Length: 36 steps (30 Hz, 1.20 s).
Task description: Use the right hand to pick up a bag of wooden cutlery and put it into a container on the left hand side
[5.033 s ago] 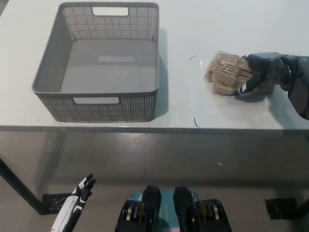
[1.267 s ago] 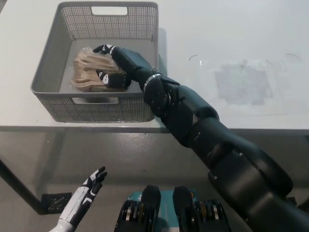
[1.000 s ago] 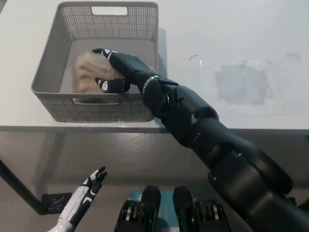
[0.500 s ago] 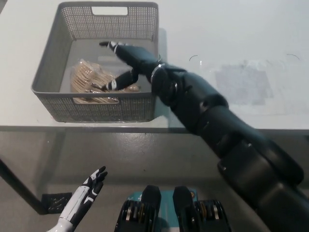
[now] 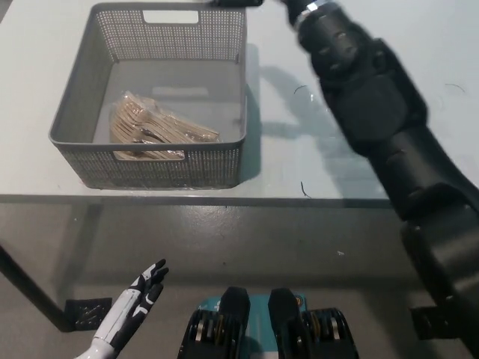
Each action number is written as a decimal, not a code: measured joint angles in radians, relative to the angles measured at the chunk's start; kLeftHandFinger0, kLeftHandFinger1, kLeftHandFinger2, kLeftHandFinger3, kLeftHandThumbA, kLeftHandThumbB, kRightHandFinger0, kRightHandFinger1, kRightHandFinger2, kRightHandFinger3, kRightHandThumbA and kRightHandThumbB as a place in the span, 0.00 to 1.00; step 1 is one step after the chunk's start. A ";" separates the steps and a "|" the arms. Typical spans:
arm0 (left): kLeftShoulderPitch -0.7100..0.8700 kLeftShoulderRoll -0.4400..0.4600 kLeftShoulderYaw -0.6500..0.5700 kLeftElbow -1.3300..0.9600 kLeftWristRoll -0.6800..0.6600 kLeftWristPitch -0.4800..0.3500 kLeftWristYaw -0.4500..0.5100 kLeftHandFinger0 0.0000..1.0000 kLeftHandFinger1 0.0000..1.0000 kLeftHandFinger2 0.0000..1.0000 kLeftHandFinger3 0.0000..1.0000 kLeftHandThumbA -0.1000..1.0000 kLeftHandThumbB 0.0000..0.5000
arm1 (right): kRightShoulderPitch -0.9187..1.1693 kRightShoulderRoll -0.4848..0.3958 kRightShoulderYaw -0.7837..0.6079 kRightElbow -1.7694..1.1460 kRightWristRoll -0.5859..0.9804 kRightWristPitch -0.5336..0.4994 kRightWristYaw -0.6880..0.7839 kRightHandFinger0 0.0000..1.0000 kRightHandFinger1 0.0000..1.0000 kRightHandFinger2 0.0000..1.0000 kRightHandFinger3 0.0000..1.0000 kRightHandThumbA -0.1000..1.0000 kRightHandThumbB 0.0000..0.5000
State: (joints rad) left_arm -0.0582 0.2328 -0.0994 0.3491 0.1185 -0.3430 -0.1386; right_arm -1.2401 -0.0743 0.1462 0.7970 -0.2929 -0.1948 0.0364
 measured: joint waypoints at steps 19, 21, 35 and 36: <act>0.001 0.000 -0.001 0.018 0.000 0.000 0.001 1.00 1.00 1.00 1.00 1.00 0.47 | 0.652 -0.086 -0.178 -0.747 0.209 0.121 0.061 1.00 1.00 1.00 1.00 1.00 0.46; 0.004 0.000 -0.001 0.019 0.000 0.000 0.001 1.00 1.00 1.00 1.00 0.99 0.47 | 0.741 -0.083 -0.181 -0.813 0.230 0.121 0.063 1.00 1.00 1.00 1.00 1.00 0.45; 0.014 0.001 0.005 0.066 -0.002 -0.035 0.001 1.00 1.00 1.00 1.00 1.00 0.55 | 1.172 -0.013 -0.185 -0.762 0.425 0.025 0.110 1.00 1.00 1.00 1.00 1.00 0.35; 0.012 0.001 0.005 0.072 -0.002 -0.038 0.001 1.00 1.00 1.00 1.00 1.00 0.54 | 1.181 -0.012 -0.184 -0.747 0.434 0.018 0.113 1.00 1.00 1.00 1.00 1.00 0.38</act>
State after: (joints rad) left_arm -0.0465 0.2337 -0.0941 0.4212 0.1161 -0.3813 -0.1372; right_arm -0.0587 -0.0866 -0.0382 0.0499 0.1406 -0.1763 0.1491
